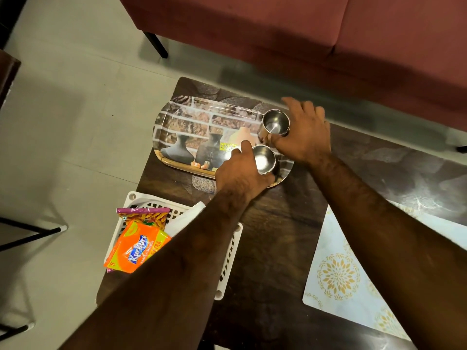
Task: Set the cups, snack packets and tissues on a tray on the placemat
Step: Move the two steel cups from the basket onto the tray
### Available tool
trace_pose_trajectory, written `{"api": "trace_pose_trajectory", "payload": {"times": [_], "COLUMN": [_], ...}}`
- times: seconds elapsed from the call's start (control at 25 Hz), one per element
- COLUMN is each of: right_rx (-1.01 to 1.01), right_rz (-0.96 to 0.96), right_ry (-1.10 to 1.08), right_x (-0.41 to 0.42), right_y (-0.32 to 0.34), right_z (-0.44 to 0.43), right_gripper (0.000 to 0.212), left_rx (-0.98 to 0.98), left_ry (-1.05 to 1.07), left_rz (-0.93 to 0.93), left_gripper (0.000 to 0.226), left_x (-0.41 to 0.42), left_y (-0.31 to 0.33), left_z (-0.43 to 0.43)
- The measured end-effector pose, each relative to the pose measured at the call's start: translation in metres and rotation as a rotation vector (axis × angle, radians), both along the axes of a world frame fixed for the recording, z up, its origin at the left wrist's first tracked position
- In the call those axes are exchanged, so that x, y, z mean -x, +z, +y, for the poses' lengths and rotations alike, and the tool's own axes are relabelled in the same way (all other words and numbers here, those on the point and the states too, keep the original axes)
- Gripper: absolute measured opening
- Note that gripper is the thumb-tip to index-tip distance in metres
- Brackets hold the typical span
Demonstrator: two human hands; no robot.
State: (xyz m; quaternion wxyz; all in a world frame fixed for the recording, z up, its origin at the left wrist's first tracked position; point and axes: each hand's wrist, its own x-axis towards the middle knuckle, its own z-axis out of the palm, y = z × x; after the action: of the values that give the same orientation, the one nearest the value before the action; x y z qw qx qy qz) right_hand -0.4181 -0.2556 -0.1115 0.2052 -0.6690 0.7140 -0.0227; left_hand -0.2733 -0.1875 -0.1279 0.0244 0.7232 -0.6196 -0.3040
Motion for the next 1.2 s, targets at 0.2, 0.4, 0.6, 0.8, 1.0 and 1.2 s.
{"api": "trace_pose_trajectory", "payload": {"times": [0.2, 0.4, 0.6, 0.8, 1.0, 1.2], "right_rx": [-0.058, -0.052, -0.042, -0.056, -0.048, -0.094], "right_rz": [-0.190, -0.168, -0.195, -0.126, -0.106, -0.096], "right_ry": [-0.077, -0.039, -0.096, -0.063, -0.032, -0.086], "right_x": [0.013, 0.015, 0.013, 0.022, 0.014, 0.017], "right_y": [-0.001, -0.005, -0.003, -0.003, -0.008, -0.011], "right_z": [0.017, 0.017, 0.009, 0.002, -0.001, 0.000], "right_gripper": [0.078, 0.069, 0.058, 0.065, 0.049, 0.028], "left_rx": [-0.007, -0.046, -0.221, -0.070, 0.000, 0.006], "left_ry": [-0.005, 0.096, 0.198, -0.015, -0.129, 0.023], "left_rz": [-0.018, -0.095, -0.030, 0.198, 0.111, 0.026], "left_gripper": [0.082, 0.080, 0.102, 0.082, 0.077, 0.076], "left_x": [0.007, 0.019, 0.019, 0.005, 0.002, 0.007], "left_y": [-0.004, -0.007, -0.002, 0.003, 0.001, -0.003], "left_z": [-0.007, -0.011, -0.015, -0.010, -0.004, 0.003]}}
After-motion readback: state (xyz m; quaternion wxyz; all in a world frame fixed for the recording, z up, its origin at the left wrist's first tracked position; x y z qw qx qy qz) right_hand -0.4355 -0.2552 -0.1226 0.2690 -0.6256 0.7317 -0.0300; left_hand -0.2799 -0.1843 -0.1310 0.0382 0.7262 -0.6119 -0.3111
